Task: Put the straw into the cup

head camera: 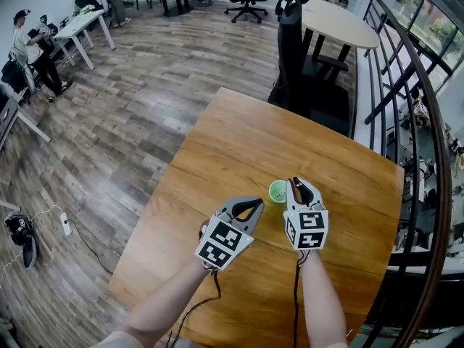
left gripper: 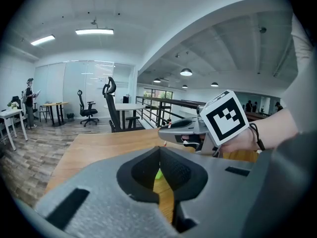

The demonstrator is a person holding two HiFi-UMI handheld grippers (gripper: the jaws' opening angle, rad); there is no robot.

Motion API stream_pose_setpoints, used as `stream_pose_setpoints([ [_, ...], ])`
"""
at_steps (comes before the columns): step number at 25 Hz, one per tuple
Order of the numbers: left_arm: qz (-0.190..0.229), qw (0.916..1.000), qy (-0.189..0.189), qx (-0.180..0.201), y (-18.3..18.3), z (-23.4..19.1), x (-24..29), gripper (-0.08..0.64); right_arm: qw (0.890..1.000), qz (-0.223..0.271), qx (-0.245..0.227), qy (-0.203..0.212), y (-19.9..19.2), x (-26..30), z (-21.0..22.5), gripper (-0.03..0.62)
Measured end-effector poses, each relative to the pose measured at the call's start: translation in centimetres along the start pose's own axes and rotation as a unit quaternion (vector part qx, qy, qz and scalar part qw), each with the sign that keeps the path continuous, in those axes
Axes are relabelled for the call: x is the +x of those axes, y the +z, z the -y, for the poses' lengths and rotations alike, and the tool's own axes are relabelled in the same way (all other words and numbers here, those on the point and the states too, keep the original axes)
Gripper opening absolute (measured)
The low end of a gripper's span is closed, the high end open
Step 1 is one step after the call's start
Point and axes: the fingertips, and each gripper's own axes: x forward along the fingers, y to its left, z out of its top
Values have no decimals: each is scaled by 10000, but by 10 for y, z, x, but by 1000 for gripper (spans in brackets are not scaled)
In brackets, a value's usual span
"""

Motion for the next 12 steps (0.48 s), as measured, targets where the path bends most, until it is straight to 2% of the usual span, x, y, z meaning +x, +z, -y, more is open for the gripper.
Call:
stream_pose_setpoints([
  [12,150,9997,95,162,33,9,-32,14,9993,310,-174,-100,47,-42,2,37],
])
